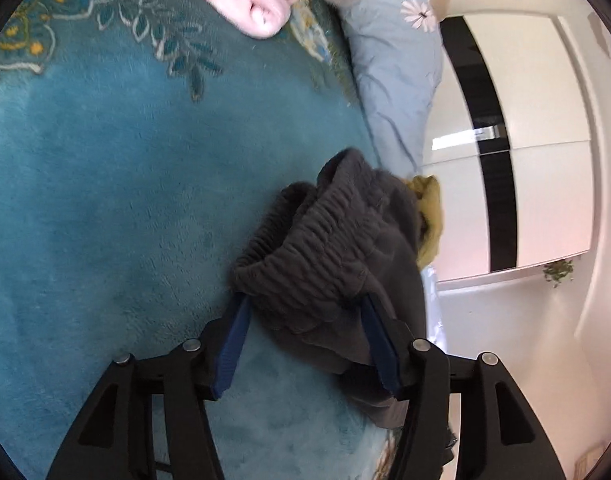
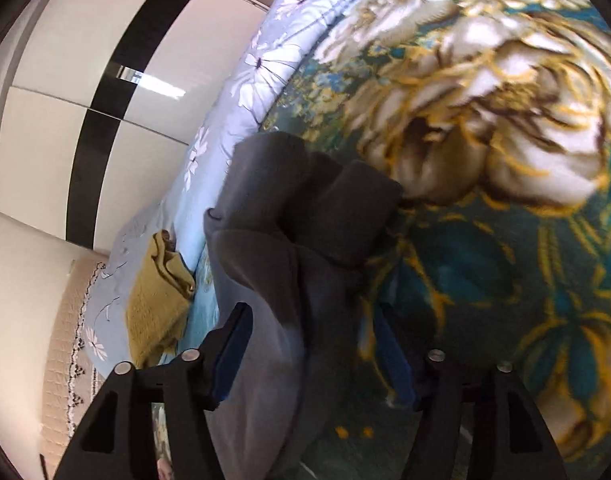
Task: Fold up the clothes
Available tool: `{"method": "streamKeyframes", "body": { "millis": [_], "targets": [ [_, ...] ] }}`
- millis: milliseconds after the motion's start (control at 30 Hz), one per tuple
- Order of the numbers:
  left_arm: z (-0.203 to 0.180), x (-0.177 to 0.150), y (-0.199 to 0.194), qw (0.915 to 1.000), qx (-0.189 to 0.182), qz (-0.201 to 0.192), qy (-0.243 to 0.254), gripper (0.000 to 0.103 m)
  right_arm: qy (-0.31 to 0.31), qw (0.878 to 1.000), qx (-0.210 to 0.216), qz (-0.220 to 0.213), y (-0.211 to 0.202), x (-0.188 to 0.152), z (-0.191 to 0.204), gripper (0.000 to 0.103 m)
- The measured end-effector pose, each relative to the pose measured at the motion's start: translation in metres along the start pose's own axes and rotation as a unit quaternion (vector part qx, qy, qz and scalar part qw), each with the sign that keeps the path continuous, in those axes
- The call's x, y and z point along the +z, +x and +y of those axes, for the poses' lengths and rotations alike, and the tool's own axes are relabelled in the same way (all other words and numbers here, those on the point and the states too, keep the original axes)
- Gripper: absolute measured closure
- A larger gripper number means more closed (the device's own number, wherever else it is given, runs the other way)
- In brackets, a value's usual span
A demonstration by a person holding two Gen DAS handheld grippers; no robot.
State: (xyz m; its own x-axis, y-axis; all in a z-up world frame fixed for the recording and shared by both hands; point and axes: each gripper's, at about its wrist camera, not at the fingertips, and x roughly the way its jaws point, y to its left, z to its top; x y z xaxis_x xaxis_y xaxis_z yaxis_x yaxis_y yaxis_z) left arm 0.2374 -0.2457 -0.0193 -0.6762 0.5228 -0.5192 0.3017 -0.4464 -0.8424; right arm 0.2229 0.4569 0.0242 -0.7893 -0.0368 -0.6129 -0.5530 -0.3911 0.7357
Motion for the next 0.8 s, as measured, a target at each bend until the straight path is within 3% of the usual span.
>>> {"method": "streamKeyframes", "body": {
  "millis": [200, 333, 433, 467, 500, 533, 600, 667, 700, 767, 800],
  "targets": [
    [-0.009, 0.003, 0.025, 0.9985, -0.018, 0.032, -0.039, 0.043, -0.053, 0.998, -0.036, 0.005, 0.025, -0.008, 0.028, 0.034],
    [-0.017, 0.014, 0.036, 0.9991, -0.029, 0.003, -0.032, 0.044, -0.006, 0.999, -0.030, -0.015, 0.029, -0.004, 0.025, 0.034],
    [-0.015, 0.019, 0.038, 0.9981, -0.052, -0.008, -0.033, 0.054, 0.022, 0.999, -0.029, -0.021, 0.032, -0.001, 0.025, 0.037],
    [-0.015, 0.021, 0.037, 0.9974, -0.064, -0.008, -0.032, 0.061, 0.027, 0.999, -0.030, -0.017, 0.033, 0.000, 0.027, 0.052],
    [-0.015, 0.024, 0.036, 0.9966, -0.076, -0.009, -0.030, 0.064, 0.032, 0.999, -0.031, -0.014, 0.033, 0.001, 0.029, 0.081],
    [-0.016, 0.026, 0.035, 0.9957, -0.088, -0.009, -0.029, 0.066, 0.032, 0.999, -0.028, -0.010, 0.032, 0.001, 0.032, 0.087],
    [-0.028, 0.031, 0.026, 0.9942, -0.106, -0.014, 0.002, 0.072, 0.016, 1.000, 0.005, -0.014, 0.017, 0.003, 0.045, 0.092],
    [-0.047, 0.039, 0.003, 0.9860, -0.157, -0.028, 0.049, 0.073, -0.025, 0.997, 0.063, -0.029, -0.011, 0.007, 0.064, 0.092],
    [-0.055, 0.040, -0.011, 0.9800, -0.179, -0.040, 0.078, 0.073, -0.055, 0.993, 0.093, -0.040, -0.029, 0.005, 0.071, 0.092],
    [-0.047, 0.037, -0.029, 0.9741, -0.200, -0.058, 0.087, 0.072, -0.111, 0.981, 0.147, -0.063, -0.064, 0.002, 0.082, 0.092],
    [-0.041, 0.036, -0.037, 0.9714, -0.209, -0.067, 0.090, 0.070, -0.131, 0.978, 0.147, -0.069, -0.075, -0.003, 0.076, 0.092]
  ]
}}
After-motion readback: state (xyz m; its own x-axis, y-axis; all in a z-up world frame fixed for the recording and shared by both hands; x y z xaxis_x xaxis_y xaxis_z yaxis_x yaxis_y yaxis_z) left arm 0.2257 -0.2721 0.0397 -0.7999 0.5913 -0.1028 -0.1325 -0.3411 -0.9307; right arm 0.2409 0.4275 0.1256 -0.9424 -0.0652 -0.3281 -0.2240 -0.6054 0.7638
